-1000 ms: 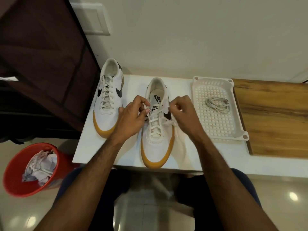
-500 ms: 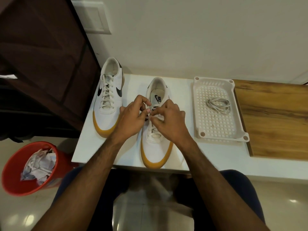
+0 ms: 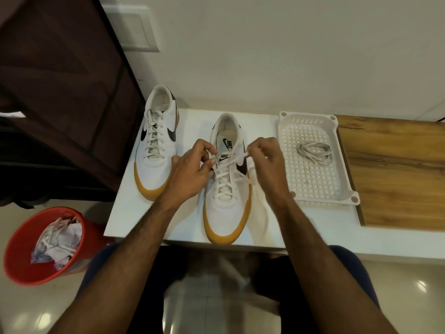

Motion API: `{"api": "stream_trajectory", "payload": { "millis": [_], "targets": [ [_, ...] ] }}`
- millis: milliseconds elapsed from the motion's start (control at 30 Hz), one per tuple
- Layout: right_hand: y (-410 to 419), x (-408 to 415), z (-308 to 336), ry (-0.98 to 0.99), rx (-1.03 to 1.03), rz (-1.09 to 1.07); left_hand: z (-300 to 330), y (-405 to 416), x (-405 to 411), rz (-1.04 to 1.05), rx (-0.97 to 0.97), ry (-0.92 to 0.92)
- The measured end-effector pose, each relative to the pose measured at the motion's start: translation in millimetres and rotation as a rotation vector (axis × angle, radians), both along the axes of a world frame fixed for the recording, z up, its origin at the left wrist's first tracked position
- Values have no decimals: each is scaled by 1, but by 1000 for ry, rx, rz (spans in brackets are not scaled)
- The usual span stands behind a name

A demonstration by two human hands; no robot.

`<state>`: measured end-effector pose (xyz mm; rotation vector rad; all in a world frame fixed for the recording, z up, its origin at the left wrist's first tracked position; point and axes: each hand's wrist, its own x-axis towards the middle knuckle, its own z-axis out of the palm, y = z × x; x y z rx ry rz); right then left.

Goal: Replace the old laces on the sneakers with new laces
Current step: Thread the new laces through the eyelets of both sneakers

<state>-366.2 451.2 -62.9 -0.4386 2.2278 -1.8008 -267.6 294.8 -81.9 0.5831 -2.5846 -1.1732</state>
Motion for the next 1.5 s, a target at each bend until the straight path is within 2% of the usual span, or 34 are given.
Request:
{"api": "stream_trajectory", "payload": {
  "millis": [100, 167, 267, 333, 467, 700, 767, 900, 1033, 1100, 1233, 1367, 1500],
  "targets": [
    [18, -11, 6, -143, -86, 9, -1, -1, -1, -7, -3, 5],
    [17, -8, 2, -57, 13, 88, -1, -1, -1, -9, 6, 11],
    [4, 2, -7, 197, 185, 153, 0, 0, 0, -1, 18, 18],
    [-6, 7, -11, 300, 289, 227, 0, -1, 1, -3, 23, 19],
    [-15, 14, -19, 356, 498, 289, 1, 0, 0, -12, 23, 25],
    [-17, 14, -18, 346, 563, 316, 1, 0, -1, 0, 2, 23],
    [-12, 11, -9, 259, 448, 282, 0, 0, 0, 1, 0, 22],
    [14, -10, 6, -77, -15, 151, 1, -1, 0, 4, 11, 14],
    [21, -14, 5, -285, -210, 247, 1, 0, -1, 0, 10, 13],
    [14, -8, 6, -301, -238, 240, 1, -1, 0, -1, 17, 11],
    [3, 1, 0, -120, -26, 230, 1, 0, 0, -4, 10, 20],
    [-9, 11, -12, 231, 324, 325, 1, 1, 0, -5, 25, 17],
    [-16, 15, -13, 273, 493, 339, 1, 0, 1, -12, 30, 24]
  ]
}}
